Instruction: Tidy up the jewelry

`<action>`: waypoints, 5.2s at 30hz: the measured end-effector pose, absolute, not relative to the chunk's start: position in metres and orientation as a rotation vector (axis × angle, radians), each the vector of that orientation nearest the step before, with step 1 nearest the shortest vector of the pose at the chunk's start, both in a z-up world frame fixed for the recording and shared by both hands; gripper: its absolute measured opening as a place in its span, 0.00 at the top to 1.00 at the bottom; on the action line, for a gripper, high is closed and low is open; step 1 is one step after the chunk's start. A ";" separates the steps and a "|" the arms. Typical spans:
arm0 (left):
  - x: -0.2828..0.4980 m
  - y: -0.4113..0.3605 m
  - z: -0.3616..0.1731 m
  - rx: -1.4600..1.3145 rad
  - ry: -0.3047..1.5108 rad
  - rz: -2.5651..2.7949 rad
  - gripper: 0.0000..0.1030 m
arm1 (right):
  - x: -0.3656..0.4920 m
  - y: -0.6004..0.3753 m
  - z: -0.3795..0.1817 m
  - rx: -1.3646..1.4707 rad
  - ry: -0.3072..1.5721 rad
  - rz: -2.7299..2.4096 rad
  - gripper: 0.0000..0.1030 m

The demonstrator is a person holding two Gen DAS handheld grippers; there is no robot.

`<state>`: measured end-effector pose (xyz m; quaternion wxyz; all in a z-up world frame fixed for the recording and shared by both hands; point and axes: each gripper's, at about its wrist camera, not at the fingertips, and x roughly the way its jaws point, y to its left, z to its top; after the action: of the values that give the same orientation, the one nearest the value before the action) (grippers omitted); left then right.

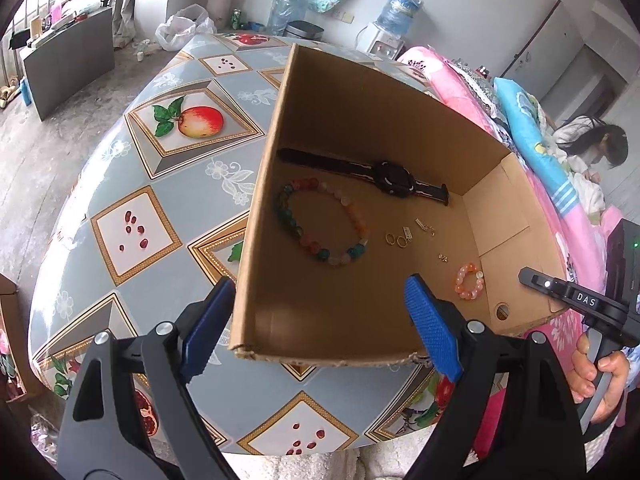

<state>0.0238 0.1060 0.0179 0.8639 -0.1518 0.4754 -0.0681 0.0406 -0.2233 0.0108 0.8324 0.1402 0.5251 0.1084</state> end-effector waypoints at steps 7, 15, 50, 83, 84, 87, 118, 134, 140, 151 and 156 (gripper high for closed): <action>0.019 0.103 0.015 -0.312 0.990 -0.140 0.21 | 0.035 -0.225 0.009 0.300 1.114 0.231 0.78; 0.006 0.100 0.015 -0.297 0.986 -0.161 0.21 | 0.024 -0.230 0.009 0.312 1.103 0.225 0.74; -0.066 0.054 0.048 -0.055 0.812 -0.024 0.08 | -0.077 -0.162 0.033 0.034 0.897 0.196 0.17; -0.029 0.032 0.030 0.006 0.986 0.046 0.08 | -0.054 -0.157 0.023 0.092 0.992 0.140 0.14; -0.029 0.032 0.030 0.007 0.986 0.047 0.08 | -0.054 -0.157 0.023 0.093 0.992 0.140 0.14; -0.029 0.031 0.029 0.003 0.984 0.045 0.08 | -0.055 -0.157 0.023 0.093 0.993 0.133 0.14; -0.030 0.030 0.033 0.017 0.989 0.042 0.08 | -0.053 -0.160 0.022 0.103 1.008 0.102 0.14; -0.028 0.030 0.032 0.016 0.993 0.040 0.08 | -0.052 -0.161 0.021 0.105 1.012 0.099 0.14; -0.027 0.031 0.031 0.009 0.998 0.037 0.08 | -0.052 -0.160 0.021 0.107 1.016 0.105 0.14; -0.026 0.033 0.029 -0.001 1.008 0.038 0.08 | -0.052 -0.160 0.020 0.105 1.015 0.101 0.14; -0.026 0.034 0.029 -0.002 1.008 0.037 0.08 | -0.052 -0.160 0.020 0.104 1.017 0.103 0.14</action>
<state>-0.0264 0.0343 0.0290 0.8755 -0.0009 0.4829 0.0178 -0.0516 -0.1601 0.0203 0.8709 0.0499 0.4865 0.0494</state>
